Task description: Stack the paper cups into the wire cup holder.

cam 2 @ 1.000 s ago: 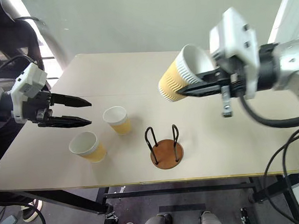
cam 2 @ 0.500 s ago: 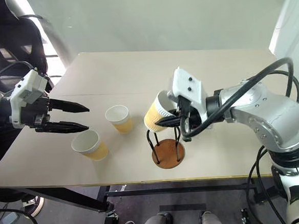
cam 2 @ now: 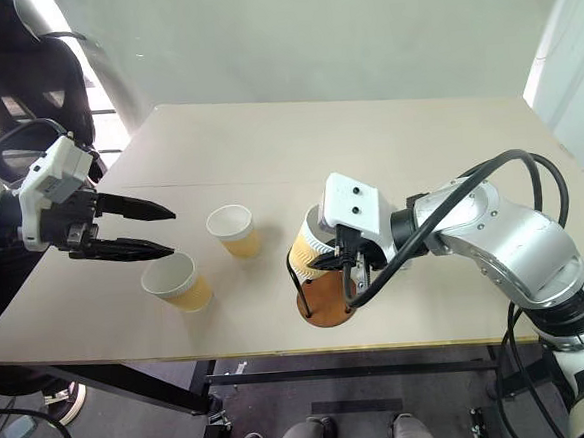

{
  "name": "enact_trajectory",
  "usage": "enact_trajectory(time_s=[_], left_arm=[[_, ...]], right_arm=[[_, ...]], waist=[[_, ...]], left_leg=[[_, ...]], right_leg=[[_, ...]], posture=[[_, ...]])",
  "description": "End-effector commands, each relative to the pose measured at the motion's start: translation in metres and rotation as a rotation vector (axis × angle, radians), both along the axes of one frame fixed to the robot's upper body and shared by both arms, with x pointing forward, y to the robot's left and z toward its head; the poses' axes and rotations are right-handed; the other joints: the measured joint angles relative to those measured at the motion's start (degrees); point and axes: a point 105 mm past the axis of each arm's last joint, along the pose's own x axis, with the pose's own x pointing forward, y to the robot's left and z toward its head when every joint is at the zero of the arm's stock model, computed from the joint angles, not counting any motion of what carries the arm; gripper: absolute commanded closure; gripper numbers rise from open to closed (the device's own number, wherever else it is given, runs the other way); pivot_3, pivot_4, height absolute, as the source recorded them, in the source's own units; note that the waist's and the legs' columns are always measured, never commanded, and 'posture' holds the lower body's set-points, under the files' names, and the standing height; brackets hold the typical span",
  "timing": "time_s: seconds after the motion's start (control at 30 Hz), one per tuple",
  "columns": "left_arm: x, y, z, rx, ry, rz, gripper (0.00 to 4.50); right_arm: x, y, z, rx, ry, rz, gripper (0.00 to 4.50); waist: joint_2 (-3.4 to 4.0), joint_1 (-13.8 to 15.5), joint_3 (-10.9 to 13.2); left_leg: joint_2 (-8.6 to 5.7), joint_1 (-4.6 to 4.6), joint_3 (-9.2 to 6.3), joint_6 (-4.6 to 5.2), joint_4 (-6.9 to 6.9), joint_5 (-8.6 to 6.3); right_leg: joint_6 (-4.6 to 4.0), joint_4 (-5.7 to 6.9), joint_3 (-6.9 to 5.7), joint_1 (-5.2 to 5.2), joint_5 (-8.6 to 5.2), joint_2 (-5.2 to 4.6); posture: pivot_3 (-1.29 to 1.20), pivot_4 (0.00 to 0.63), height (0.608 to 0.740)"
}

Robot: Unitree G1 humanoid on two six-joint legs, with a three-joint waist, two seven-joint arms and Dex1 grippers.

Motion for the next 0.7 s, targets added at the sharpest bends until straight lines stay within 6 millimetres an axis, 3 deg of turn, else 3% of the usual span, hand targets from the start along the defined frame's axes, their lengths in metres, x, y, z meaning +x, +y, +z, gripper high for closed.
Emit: enact_trajectory(time_s=[0.03, 0.2, 0.7], left_arm=[[-0.011, -0.011, 0.023, -0.075, -0.043, -0.088, 1.09], [-0.025, -0.023, 0.052, -0.280, -0.061, -0.183, 1.09], [-0.038, -0.012, 0.046, -0.338, -0.021, -0.149, 1.09]], right_arm=[[0.003, -0.005, 0.006, -0.019, -0.046, 0.009, 4.49], [0.003, -0.008, 0.005, -0.033, -0.048, 0.019, 4.49], [0.005, -0.002, -0.005, -0.063, -0.036, 0.057, 4.49]], waist=[[0.00, 0.0, 0.0], [-0.01, 0.0, 0.0], [-0.01, -0.2, 0.0]], left_leg=[[0.00, -0.01, 0.00, 0.00, 0.00, 0.00], [0.00, -0.07, 0.00, 0.01, 0.00, -0.01], [0.07, 0.02, 0.01, -0.04, -0.03, 0.05]], right_leg=[[0.00, 0.00, 0.00, 0.00, 0.00, 0.00], [0.01, -0.06, -0.03, -0.01, 0.00, 0.00], [0.00, 0.03, -0.04, -0.01, 0.01, 0.04]], posture=[[0.00, 0.150, 0.740], [0.00, 0.150, 0.740], [0.00, 0.150, 0.740]])
